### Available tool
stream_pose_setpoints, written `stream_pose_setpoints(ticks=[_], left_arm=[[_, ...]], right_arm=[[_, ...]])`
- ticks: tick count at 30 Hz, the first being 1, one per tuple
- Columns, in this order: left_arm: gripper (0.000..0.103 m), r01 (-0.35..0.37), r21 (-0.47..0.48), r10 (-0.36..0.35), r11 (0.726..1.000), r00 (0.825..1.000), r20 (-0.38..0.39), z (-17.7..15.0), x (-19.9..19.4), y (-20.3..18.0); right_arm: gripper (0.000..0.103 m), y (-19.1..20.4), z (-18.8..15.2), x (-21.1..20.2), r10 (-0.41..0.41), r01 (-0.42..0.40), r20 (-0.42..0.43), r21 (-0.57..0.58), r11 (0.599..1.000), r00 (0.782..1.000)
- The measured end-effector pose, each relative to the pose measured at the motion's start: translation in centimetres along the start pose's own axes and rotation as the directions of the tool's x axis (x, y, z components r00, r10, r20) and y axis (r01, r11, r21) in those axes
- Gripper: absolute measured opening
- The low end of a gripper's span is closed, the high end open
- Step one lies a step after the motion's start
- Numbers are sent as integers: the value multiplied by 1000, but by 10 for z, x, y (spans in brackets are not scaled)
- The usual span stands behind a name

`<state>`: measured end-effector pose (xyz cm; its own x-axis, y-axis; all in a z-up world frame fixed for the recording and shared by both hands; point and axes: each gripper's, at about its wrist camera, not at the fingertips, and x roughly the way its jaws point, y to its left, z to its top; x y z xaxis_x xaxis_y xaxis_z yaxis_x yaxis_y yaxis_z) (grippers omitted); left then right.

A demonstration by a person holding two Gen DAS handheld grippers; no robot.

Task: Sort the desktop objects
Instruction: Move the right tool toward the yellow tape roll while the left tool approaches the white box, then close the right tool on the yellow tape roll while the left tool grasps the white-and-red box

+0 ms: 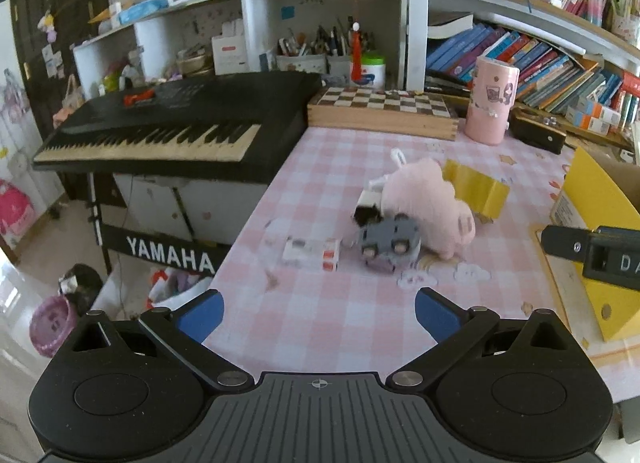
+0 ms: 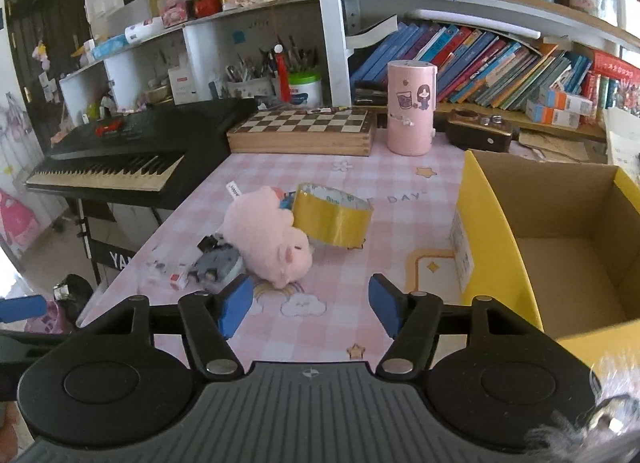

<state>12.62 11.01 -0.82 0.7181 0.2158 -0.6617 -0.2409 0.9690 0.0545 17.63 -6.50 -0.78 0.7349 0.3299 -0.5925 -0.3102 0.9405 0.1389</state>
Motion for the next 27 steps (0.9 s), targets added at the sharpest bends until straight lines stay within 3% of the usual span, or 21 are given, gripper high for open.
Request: stream_pose_setpoints(ticks=[14, 27], left_arm=[[96, -36, 27, 37, 999, 997, -61, 24, 57, -16], [96, -102, -11, 99, 995, 984, -145, 41, 114, -13]], right_arm=[[69, -22, 30, 72, 35, -29, -89, 68, 997, 995], [71, -45, 56, 132, 12, 16, -160, 175, 984, 987]])
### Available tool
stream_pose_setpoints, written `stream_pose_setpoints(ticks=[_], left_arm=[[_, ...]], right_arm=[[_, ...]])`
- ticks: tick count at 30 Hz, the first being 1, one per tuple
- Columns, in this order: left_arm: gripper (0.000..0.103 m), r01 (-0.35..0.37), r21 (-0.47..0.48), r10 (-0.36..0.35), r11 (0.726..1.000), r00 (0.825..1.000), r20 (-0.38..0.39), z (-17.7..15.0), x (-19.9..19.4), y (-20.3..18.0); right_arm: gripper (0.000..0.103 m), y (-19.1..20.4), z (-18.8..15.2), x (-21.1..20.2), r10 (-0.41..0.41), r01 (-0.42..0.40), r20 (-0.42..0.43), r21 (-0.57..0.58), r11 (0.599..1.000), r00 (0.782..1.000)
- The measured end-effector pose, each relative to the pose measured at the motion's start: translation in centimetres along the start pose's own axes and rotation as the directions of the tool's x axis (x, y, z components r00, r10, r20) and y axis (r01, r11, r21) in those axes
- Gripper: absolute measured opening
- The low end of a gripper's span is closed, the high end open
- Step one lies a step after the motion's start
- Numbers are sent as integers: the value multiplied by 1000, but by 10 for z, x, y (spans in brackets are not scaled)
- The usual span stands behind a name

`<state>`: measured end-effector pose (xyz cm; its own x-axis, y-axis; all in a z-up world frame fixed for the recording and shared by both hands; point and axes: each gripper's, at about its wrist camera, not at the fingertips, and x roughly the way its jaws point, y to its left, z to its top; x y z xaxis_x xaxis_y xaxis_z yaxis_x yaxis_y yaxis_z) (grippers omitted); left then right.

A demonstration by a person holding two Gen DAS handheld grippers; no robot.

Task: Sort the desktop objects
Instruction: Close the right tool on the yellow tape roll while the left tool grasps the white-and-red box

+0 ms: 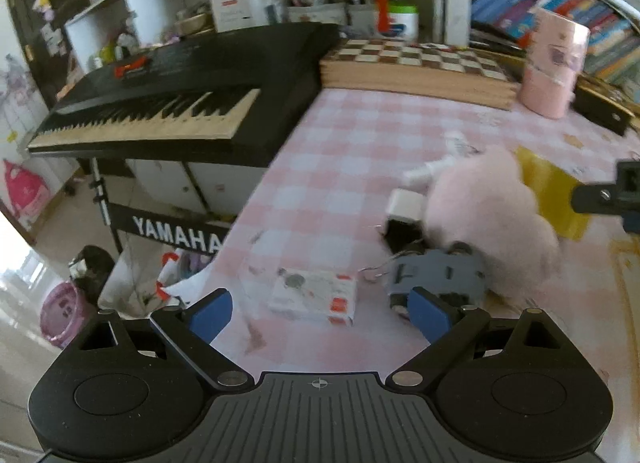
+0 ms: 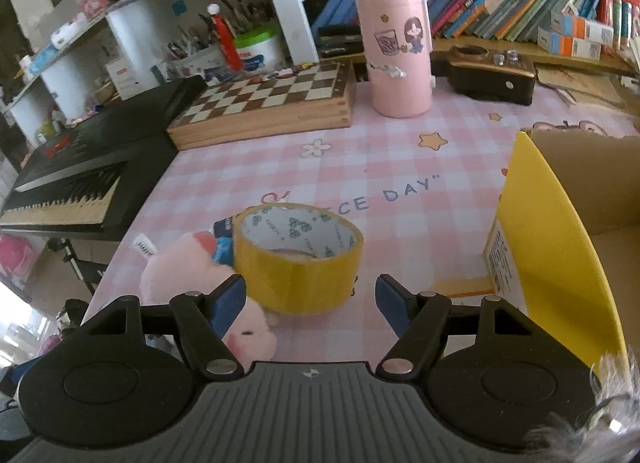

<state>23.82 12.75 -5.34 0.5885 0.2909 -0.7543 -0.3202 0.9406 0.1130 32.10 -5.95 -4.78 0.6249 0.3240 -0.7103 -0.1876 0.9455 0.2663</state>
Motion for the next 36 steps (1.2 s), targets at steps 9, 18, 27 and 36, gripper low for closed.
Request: stream_pose_setpoints(ticks=[9, 18, 27, 36], left_arm=[[96, 18, 29, -16, 999, 999, -45, 12, 8, 7], [94, -24, 138, 37, 990, 995, -90, 1, 32, -7], [94, 14, 121, -5, 993, 998, -69, 5, 41, -3], [64, 140, 25, -139, 990, 990, -37, -2, 41, 13]], right_arm=[[79, -2, 14, 28, 39, -37, -40, 39, 999, 998], [84, 2, 20, 55, 47, -44, -73, 43, 998, 996], [85, 8, 26, 72, 41, -41, -89, -3, 999, 995], [84, 7, 26, 73, -12, 7, -58, -70, 998, 998]])
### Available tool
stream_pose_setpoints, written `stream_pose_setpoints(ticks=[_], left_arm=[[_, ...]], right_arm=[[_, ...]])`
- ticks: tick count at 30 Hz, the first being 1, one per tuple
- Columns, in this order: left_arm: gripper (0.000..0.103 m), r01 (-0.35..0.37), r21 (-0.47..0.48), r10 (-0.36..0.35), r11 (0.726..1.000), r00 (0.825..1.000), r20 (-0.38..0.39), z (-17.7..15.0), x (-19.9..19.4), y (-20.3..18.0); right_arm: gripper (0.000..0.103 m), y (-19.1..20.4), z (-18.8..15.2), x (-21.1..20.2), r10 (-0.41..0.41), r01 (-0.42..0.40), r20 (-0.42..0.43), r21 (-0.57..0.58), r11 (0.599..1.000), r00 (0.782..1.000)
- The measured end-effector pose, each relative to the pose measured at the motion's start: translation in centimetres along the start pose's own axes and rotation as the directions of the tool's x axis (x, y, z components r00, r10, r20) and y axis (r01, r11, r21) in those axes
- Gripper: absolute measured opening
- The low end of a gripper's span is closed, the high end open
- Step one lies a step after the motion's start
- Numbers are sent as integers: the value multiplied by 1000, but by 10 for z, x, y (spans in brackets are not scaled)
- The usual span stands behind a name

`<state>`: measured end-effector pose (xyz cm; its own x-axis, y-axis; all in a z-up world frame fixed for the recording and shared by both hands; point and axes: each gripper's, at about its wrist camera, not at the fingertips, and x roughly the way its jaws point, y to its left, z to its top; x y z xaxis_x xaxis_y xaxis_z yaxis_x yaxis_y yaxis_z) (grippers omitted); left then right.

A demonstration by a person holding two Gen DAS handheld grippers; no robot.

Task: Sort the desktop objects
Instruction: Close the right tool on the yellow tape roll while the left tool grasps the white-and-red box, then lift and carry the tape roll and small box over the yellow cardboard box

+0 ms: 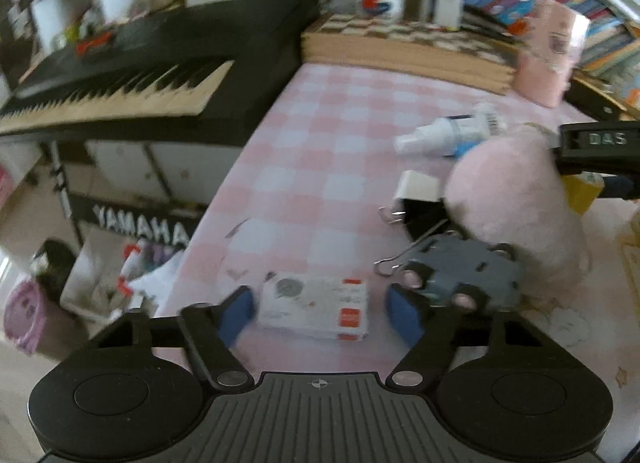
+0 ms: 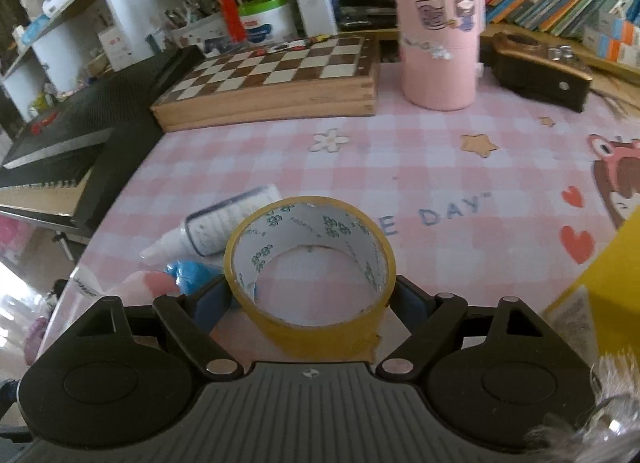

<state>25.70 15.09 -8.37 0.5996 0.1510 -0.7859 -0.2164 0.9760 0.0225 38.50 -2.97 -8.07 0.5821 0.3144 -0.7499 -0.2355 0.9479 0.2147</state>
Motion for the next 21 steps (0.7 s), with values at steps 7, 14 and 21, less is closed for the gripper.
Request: stream_pose_setpoints(ticks=[7, 14, 21], left_arm=[[53, 3, -12, -2, 1000, 1000, 17, 1, 0, -4], [53, 76, -97, -63, 992, 989, 132, -6, -37, 12], [53, 129, -95, -108, 987, 973, 202, -9, -73, 20]], right_arm=[[83, -3, -2, -43, -37, 39, 95, -26, 999, 995], [84, 1, -15, -94, -22, 28, 150, -37, 999, 988], [84, 6, -49, -128, -40, 51, 165, -64, 997, 986]])
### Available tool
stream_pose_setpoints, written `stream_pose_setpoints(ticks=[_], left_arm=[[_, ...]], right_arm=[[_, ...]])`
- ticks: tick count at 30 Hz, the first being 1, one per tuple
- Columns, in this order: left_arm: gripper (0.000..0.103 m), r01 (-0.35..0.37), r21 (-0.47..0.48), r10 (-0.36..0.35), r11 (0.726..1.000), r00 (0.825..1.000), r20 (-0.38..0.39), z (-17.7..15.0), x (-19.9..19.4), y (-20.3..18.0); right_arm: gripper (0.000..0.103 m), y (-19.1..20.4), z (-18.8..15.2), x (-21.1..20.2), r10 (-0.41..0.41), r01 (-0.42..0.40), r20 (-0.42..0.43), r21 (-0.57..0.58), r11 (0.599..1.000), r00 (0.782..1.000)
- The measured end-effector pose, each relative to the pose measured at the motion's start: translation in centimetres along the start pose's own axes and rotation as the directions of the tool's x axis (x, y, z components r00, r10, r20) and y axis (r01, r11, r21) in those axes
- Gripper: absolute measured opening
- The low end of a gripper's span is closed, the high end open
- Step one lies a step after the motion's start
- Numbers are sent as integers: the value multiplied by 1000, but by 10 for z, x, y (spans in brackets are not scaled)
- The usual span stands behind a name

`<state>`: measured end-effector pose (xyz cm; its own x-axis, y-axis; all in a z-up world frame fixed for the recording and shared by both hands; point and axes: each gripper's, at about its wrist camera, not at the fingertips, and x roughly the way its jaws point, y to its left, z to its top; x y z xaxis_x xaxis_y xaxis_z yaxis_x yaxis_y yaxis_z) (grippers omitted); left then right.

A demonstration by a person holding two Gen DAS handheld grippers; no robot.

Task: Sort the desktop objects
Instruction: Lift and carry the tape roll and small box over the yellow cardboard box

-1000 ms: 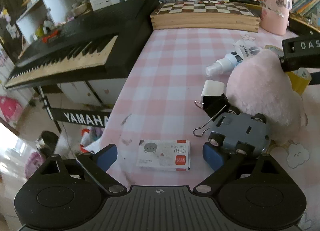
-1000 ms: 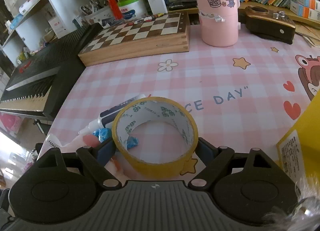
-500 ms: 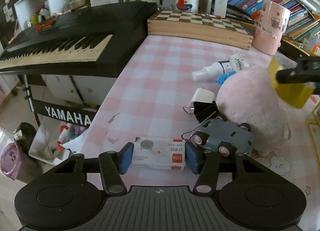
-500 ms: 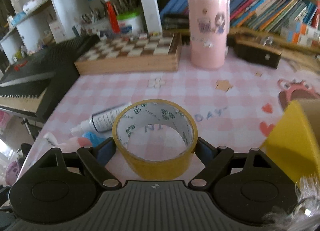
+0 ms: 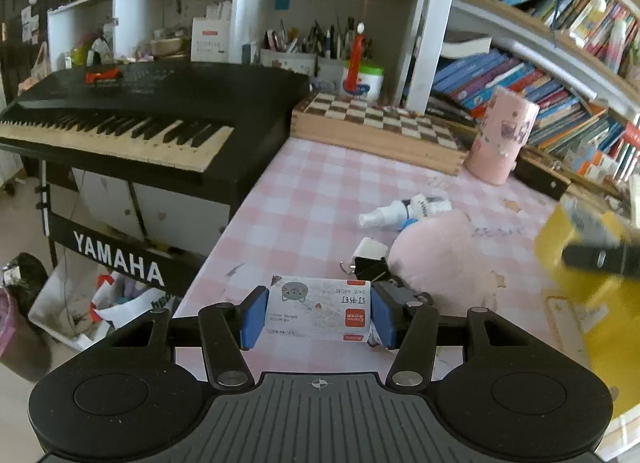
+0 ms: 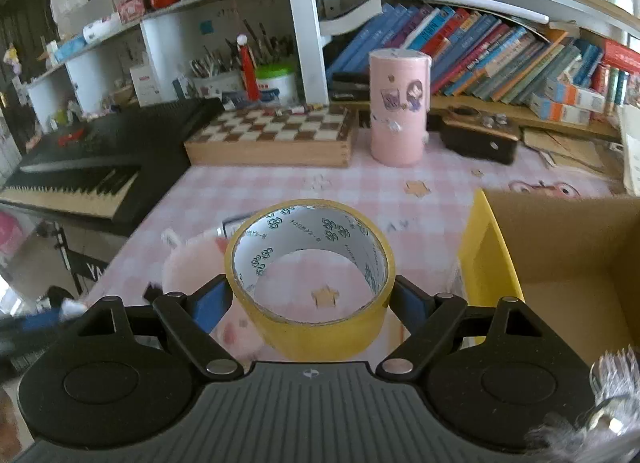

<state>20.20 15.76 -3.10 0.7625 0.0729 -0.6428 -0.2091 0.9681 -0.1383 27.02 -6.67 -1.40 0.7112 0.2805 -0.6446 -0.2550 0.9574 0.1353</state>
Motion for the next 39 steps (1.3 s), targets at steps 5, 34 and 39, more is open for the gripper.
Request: stream_pose_setpoints(ticks=[5, 34, 39], left_arm=[[53, 60, -77, -58, 995, 998, 27, -2, -32, 12], [53, 319, 50, -311, 946, 943, -119, -78, -166, -11], [53, 376, 148, -357, 915, 924, -139, -84, -173, -33]], right_arm=[[84, 6, -21, -20, 23, -20, -43, 59, 998, 999], [84, 51, -141, -187, -55, 54, 14, 85, 995, 998], [84, 35, -156, -211, -149, 149, -10, 157, 976, 989]])
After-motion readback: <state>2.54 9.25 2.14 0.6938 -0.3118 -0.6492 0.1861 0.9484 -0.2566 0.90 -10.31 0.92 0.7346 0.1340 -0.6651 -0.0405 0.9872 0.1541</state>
